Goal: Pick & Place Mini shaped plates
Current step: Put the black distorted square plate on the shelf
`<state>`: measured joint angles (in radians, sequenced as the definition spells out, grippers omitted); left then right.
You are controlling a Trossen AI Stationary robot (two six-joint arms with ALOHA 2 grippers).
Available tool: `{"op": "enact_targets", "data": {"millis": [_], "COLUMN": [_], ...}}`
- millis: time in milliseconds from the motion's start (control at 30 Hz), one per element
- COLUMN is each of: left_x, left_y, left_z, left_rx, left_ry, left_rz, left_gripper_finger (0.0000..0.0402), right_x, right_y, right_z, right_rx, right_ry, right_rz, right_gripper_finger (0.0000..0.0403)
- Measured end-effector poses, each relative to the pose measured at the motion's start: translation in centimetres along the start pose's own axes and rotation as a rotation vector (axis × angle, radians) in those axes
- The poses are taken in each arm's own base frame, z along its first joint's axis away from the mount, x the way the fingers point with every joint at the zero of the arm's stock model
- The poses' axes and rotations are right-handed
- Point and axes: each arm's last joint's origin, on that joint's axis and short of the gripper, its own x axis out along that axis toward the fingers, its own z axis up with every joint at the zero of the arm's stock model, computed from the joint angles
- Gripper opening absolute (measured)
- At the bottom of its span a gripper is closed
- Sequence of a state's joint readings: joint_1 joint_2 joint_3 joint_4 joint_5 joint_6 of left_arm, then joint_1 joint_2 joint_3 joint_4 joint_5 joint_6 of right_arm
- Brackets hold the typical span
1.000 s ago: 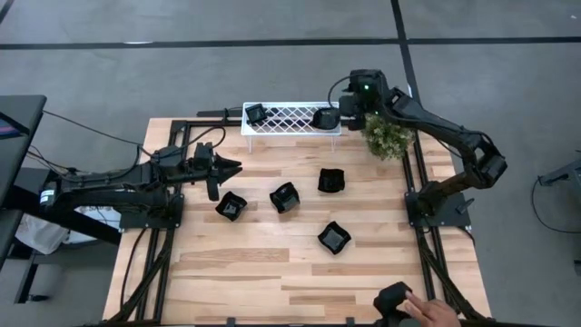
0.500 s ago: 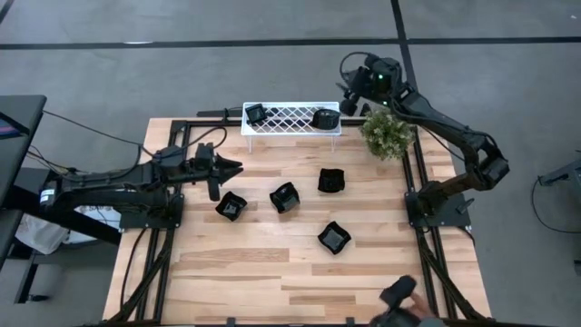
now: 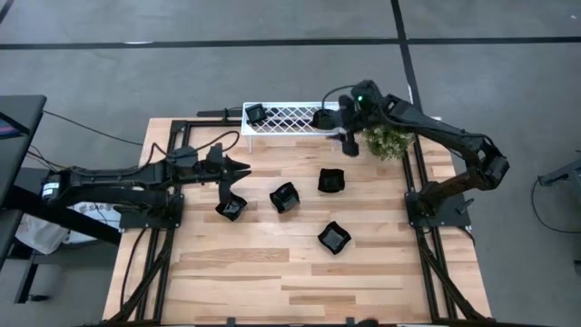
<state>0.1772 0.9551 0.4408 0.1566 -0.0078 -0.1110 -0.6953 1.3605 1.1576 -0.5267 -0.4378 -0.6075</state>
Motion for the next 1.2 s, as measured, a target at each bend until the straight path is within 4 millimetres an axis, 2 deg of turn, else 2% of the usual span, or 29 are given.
{"op": "enact_targets", "data": {"millis": [333, 500, 667, 900, 1033, 1200], "left_x": [1.9, 2.0, 1.8, 1.8, 1.8, 1.8], "left_y": [0.1, 0.1, 0.1, 0.4, 1.2, 2.0], "left_z": [-1.1, -1.2, -1.1, -1.1, -0.9, -0.4], "left_rx": [0.089, 0.114, 0.159, 0.231, 0.219, 0.201], "left_ry": [0.067, 0.072, 0.065, 0.065, 0.061, 0.015], "left_rz": [0.004, 0.004, 0.002, 0.013, 0.046, 0.083], "left_gripper_finger": [0.009, 0.009, 0.009, 0.009, 0.009, 0.009], "right_x": [2.5, 2.8, 3.2, 4.5, 4.5, 4.1], "right_y": [6.2, 9.0, 10.6, 13.3, 14.3, 15.3], "right_z": [2.4, 2.6, 1.4, -2.7, -3.8, -4.7], "right_rx": [-0.15, -0.117, 0.027, 0.199, 0.265, 0.298], "right_ry": [-0.038, 0.045, 0.156, 0.214, 0.181, 0.222], "right_rz": [0.244, 0.343, 0.414, 0.434, 0.382, 0.264], "right_gripper_finger": [0.0135, 0.012, 0.0101, 0.0068, 0.0057, 0.0054]}}
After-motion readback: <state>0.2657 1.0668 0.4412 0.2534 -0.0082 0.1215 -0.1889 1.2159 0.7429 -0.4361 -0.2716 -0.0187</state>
